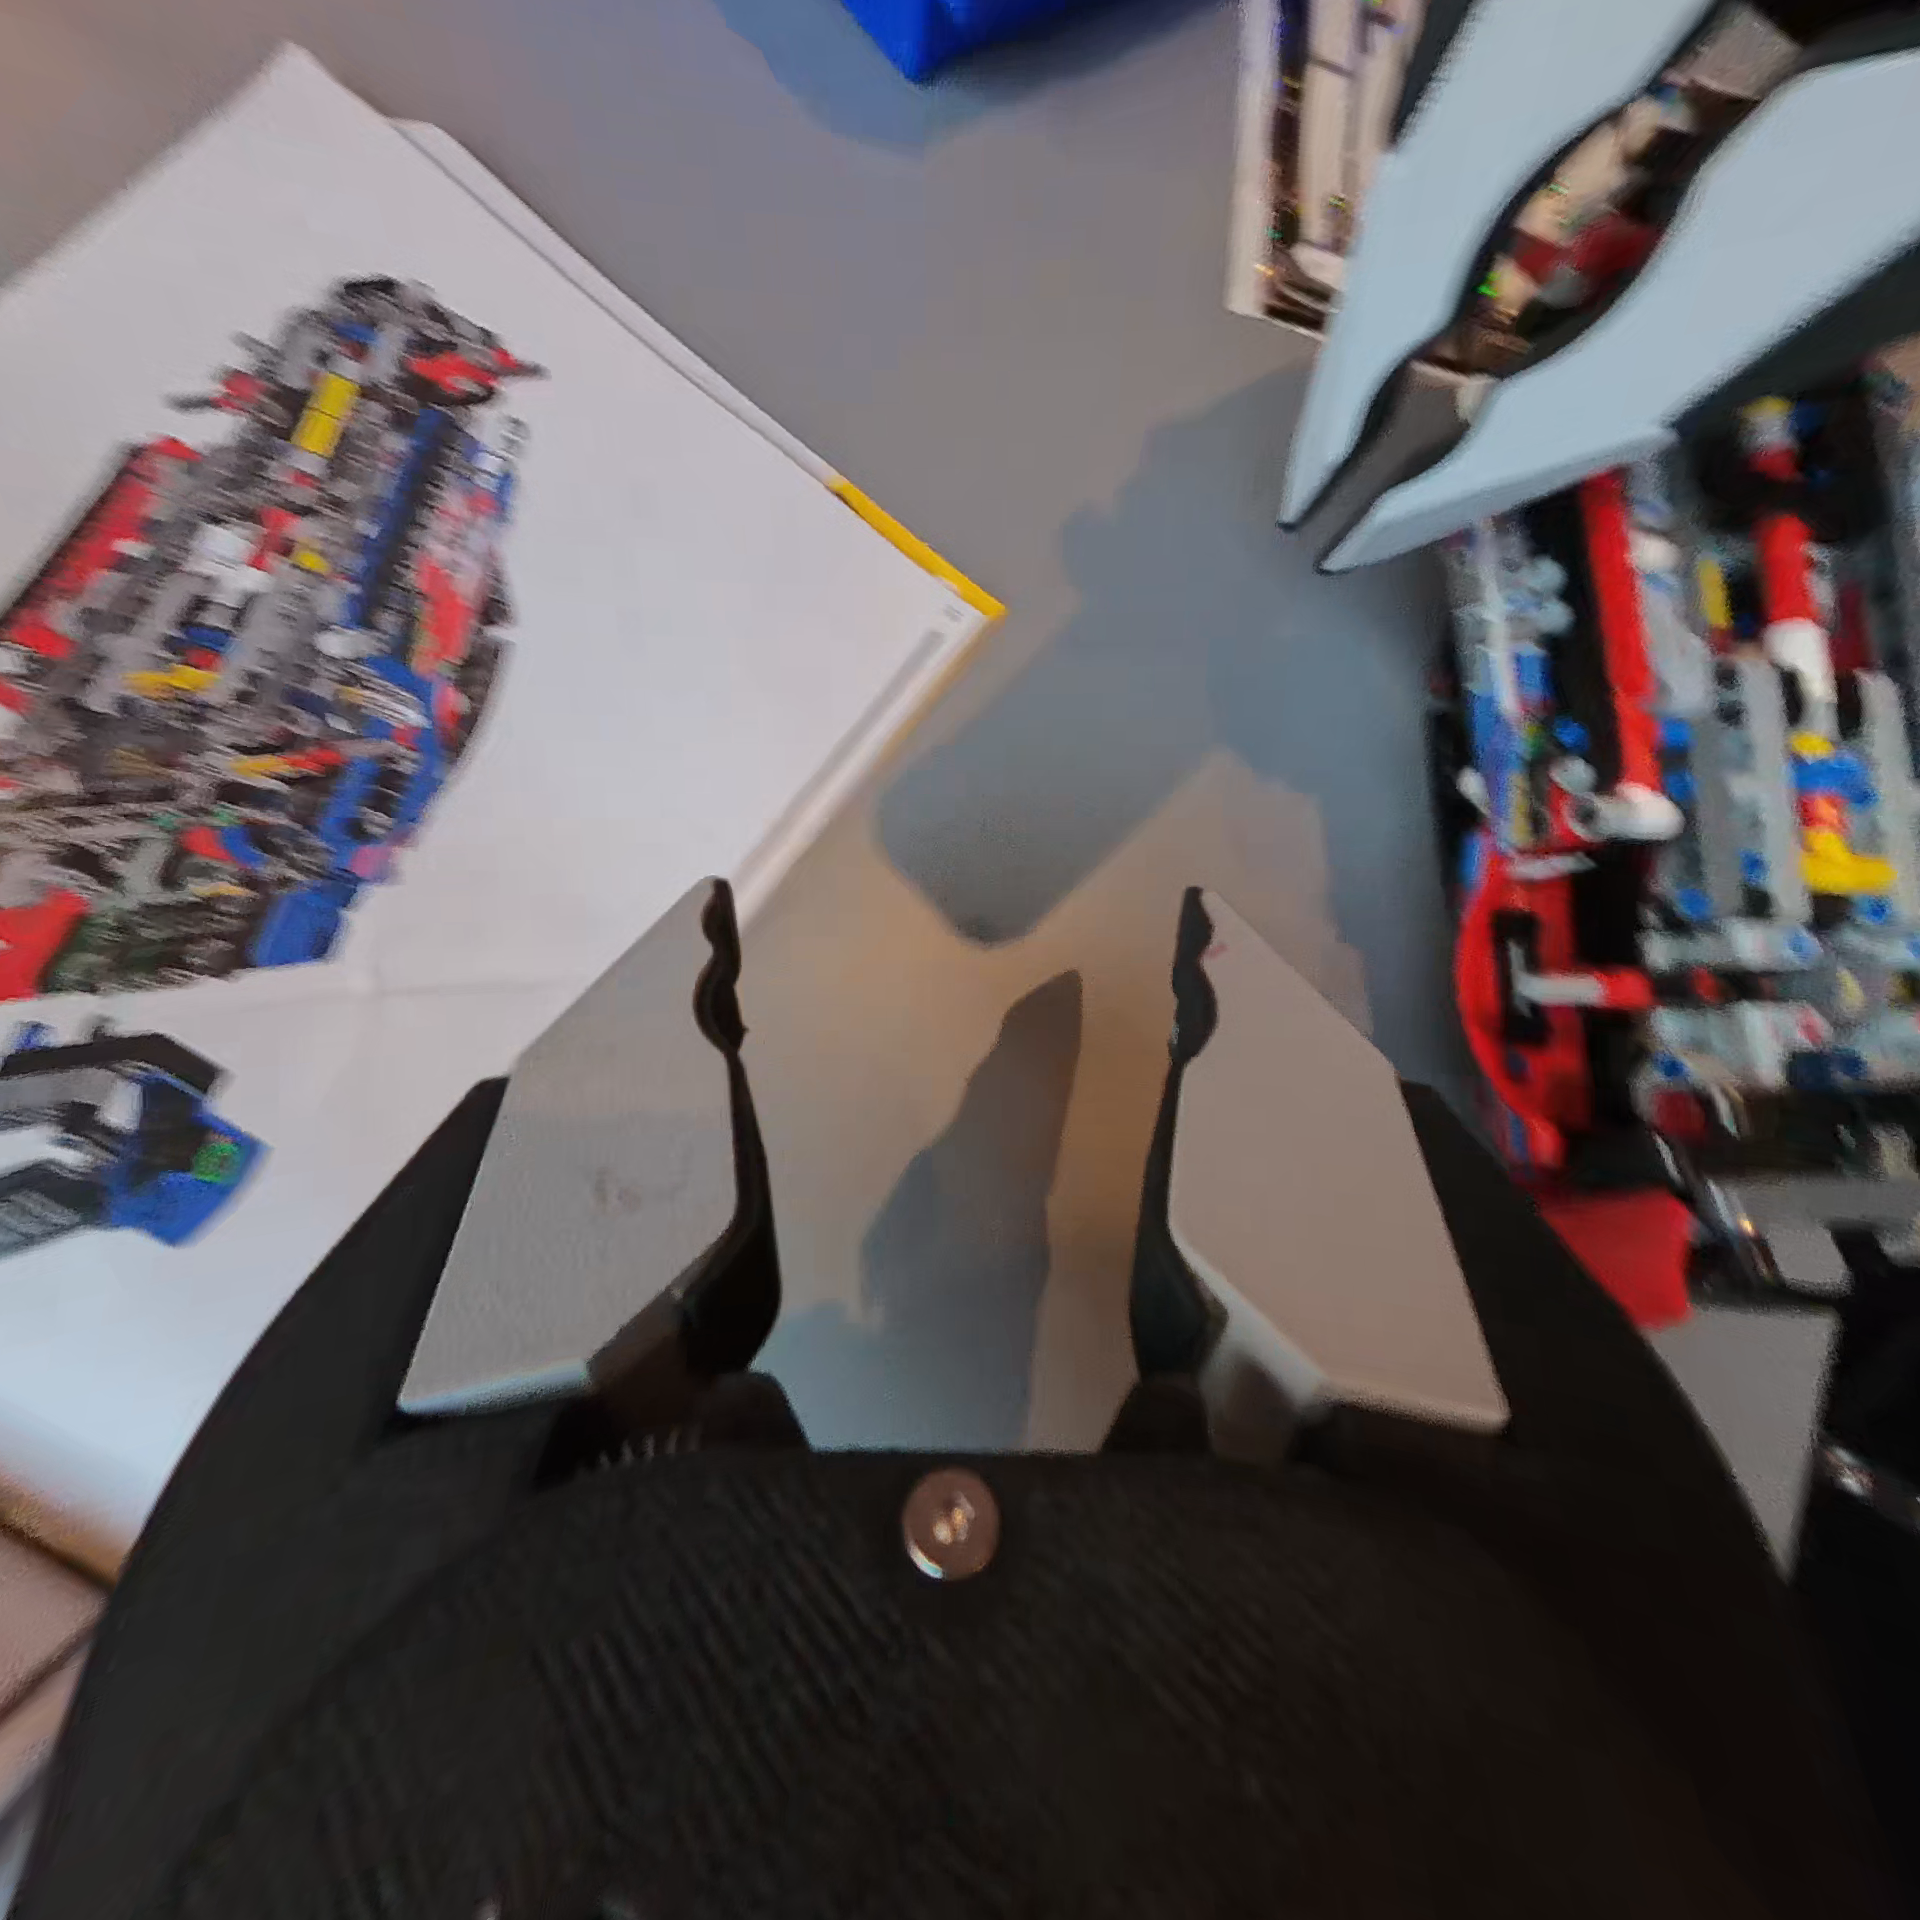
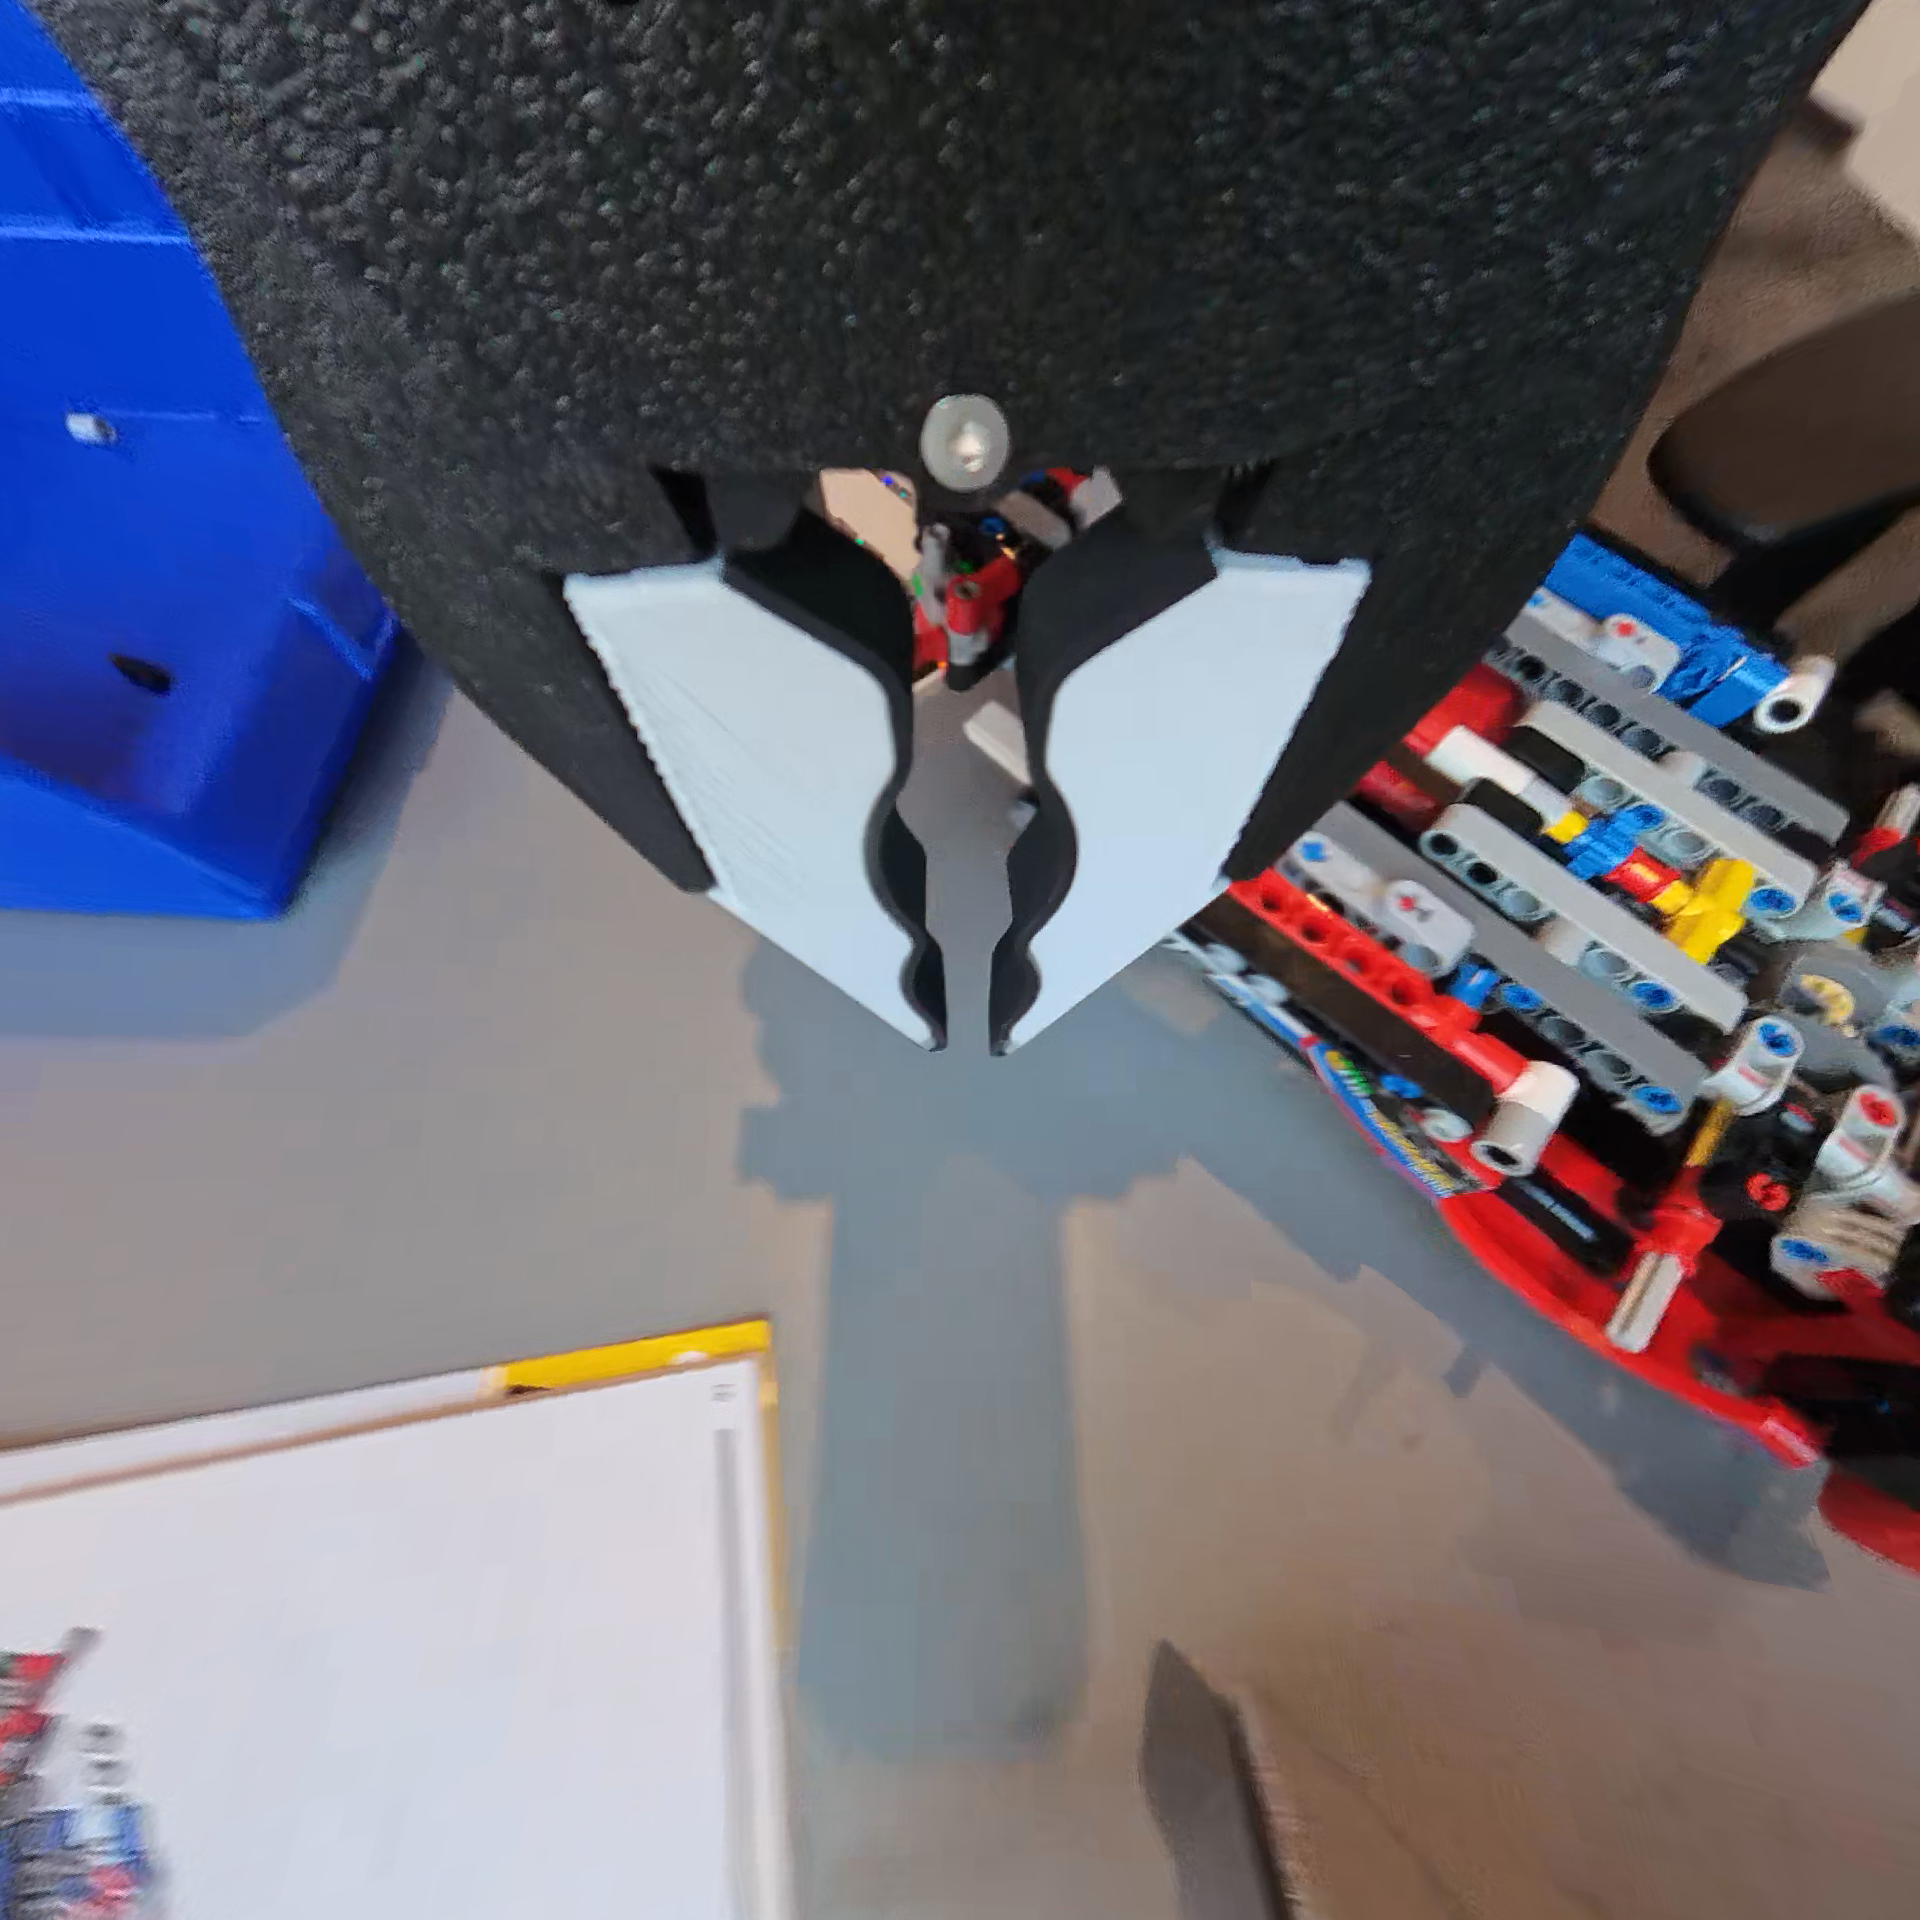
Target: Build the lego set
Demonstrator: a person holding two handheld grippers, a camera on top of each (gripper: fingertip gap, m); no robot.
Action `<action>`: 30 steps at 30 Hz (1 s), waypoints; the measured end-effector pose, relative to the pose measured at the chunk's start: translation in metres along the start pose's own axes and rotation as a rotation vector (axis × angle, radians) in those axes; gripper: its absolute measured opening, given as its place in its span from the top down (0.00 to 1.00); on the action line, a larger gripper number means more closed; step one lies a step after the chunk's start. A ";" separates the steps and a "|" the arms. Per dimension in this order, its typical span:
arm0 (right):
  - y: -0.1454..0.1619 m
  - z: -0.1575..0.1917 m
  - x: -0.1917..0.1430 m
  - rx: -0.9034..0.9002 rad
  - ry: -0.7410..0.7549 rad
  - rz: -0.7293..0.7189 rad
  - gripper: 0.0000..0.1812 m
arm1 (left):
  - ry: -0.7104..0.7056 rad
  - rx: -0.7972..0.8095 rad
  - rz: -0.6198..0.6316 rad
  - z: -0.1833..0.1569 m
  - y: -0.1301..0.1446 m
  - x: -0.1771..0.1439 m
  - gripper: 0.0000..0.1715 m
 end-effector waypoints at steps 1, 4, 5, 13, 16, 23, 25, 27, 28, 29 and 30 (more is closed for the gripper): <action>-0.001 -0.006 -0.004 0.031 0.027 -0.040 0.94 | -0.042 0.002 0.015 0.014 -0.007 0.006 0.52; 0.003 -0.016 -0.015 0.085 0.083 -0.143 0.93 | -0.163 -0.044 0.155 0.055 -0.013 0.025 0.38; 0.007 -0.017 -0.018 0.086 0.096 -0.167 0.93 | -0.212 -0.055 0.210 0.067 -0.011 0.029 0.35; 0.027 -0.014 -0.027 0.061 0.112 -0.304 0.94 | -0.310 -0.036 0.304 0.079 -0.009 0.042 0.36; 0.029 -0.011 -0.031 0.044 0.106 -0.342 0.95 | -0.311 -0.034 0.273 0.079 -0.008 0.041 0.36; 0.017 -0.005 -0.032 -0.008 0.104 -0.349 0.95 | -0.363 -0.067 0.075 0.078 -0.007 0.036 0.72; 0.010 -0.007 -0.030 -0.020 0.102 -0.331 0.95 | -0.358 -0.054 0.028 0.076 -0.006 0.037 0.79; 0.001 -0.013 -0.027 -0.025 0.108 -0.314 0.94 | -0.349 -0.069 0.017 0.076 -0.006 0.036 0.79; -0.005 -0.017 -0.025 -0.026 0.113 -0.311 0.93 | -0.339 -0.075 0.020 0.076 -0.006 0.036 0.79; -0.011 -0.023 -0.023 -0.026 0.121 -0.308 0.92 | -0.325 -0.076 0.025 0.076 -0.006 0.036 0.78; -0.016 -0.031 -0.020 -0.018 0.131 -0.302 0.90 | -0.305 -0.090 0.025 0.077 -0.007 0.035 0.78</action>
Point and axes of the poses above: each gripper's, where its closed fingertips meet, x out along the fingers, y out of its underside, z = x × y across the jaws, the point moved 4 cm from there along -x, back along the fingers, and after that the axes turned 8 degrees about -z, right-handed, at the moved point
